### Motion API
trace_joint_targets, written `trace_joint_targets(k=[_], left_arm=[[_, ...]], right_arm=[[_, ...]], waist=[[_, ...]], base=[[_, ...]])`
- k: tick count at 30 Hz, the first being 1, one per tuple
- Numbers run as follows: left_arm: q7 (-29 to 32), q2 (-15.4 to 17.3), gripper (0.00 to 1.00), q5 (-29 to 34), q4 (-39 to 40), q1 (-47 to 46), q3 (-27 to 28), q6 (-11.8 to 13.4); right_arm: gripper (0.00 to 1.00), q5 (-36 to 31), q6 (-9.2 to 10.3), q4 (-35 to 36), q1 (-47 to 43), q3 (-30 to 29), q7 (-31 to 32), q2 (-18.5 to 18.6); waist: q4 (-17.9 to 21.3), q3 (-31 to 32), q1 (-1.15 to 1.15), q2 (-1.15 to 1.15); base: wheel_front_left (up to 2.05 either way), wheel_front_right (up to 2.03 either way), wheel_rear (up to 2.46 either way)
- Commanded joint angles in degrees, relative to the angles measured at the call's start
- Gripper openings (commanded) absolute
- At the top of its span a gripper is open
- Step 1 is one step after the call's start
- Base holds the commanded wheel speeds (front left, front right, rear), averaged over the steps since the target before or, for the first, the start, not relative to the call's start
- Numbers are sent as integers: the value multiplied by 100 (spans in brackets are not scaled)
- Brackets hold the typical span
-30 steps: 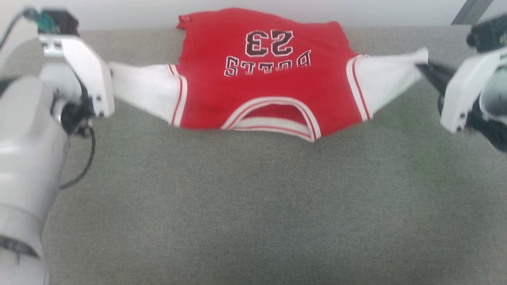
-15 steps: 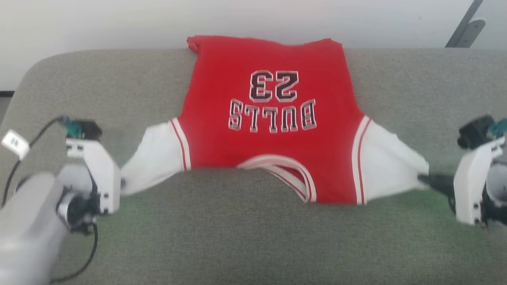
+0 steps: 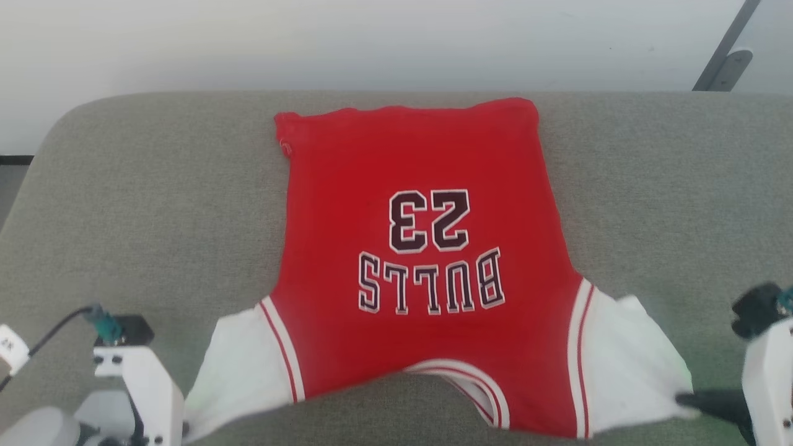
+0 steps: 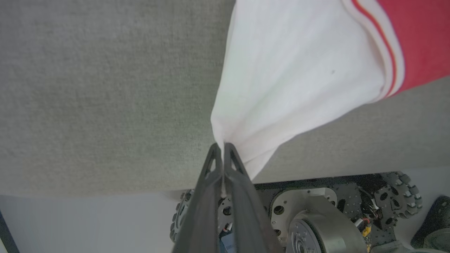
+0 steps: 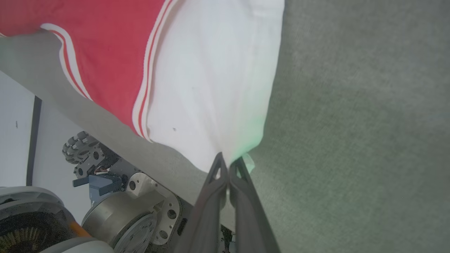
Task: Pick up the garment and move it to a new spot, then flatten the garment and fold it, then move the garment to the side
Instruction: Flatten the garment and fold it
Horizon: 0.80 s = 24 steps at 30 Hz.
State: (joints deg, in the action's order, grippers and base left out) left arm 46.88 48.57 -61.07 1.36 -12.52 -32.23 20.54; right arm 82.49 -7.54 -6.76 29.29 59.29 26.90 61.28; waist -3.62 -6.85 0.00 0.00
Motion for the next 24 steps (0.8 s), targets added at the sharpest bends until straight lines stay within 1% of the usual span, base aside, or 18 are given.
trace_joint_targets(k=[1, 3, 6, 9, 10, 13, 15, 18, 19, 20, 21, 23, 24], left_arm=[[30, 38, 0, -43, 69, 96, 33, 74], [87, 203, 0, -64, 374, 355, 52, 301], [-54, 245, 0, -60, 683, 554, 96, 401], [-267, 190, 0, 17, 735, 655, 102, 330], [-403, 84, 0, 64, 694, 605, 81, 266], [-591, -85, 0, 178, 590, 424, 26, 117], [-695, -210, 0, 262, 483, 309, -22, 20], [-844, -391, 0, 358, 304, 147, -73, -114], [-876, -432, 0, 366, 249, 88, -96, -147], [-915, -498, 0, 359, 205, 37, -111, -185], [-964, -537, 0, 399, 173, -3, -128, -246], [-1083, -588, 0, 437, 96, -65, -123, -308], [-1136, -609, 0, 460, 66, -70, -115, -339]], right_arm=[[0, 80, 10, 25, -111, 13, 31, 48], [0, 138, 10, 113, -273, 31, 63, 164], [0, 147, 10, 170, -507, 31, -71, 185], [0, -39, 9, 37, -634, 26, -294, 23], [0, -227, 9, -168, -666, -3, -476, -162], [0, -560, 9, -546, -644, -13, -697, -545], [0, -816, 9, -858, -614, 32, -728, -785], [0, -1027, 15, -1248, -559, 33, -776, -1191], [13, -1077, 20, -1359, -532, 22, -792, -1306], [18, -1104, 29, -1446, -519, 3, -798, -1404], [37, -1114, 35, -1523, -514, -30, -801, -1477], [65, -1136, 41, -1605, -479, -95, -807, -1561], [85, -1165, 50, -1605, -454, -147, -844, -1564]], waist=[[-4, 1, 0, 0], [-20, 1, 0, 0], [-34, -25, 0, 0], [-32, -70, 0, 0], [-24, -112, 0, 0], [-10, -176, 0, 0], [-3, -217, 0, 0], [8, -269, 0, 0], [20, -288, 0, 0], [26, -301, 0, 0], [35, -313, 0, 0], [57, -334, 0, 0], [69, -341, 0, 0]], base=[[0, 0, 0], [0, 0, 0], [0, 0, 0], [0, 0, 0], [0, 0, 0], [0, 0, 0], [0, 0, 0], [0, 0, 0], [0, 0, 0], [0, 0, 0], [0, 0, 0], [0, 0, 0], [0, 0, 0]])
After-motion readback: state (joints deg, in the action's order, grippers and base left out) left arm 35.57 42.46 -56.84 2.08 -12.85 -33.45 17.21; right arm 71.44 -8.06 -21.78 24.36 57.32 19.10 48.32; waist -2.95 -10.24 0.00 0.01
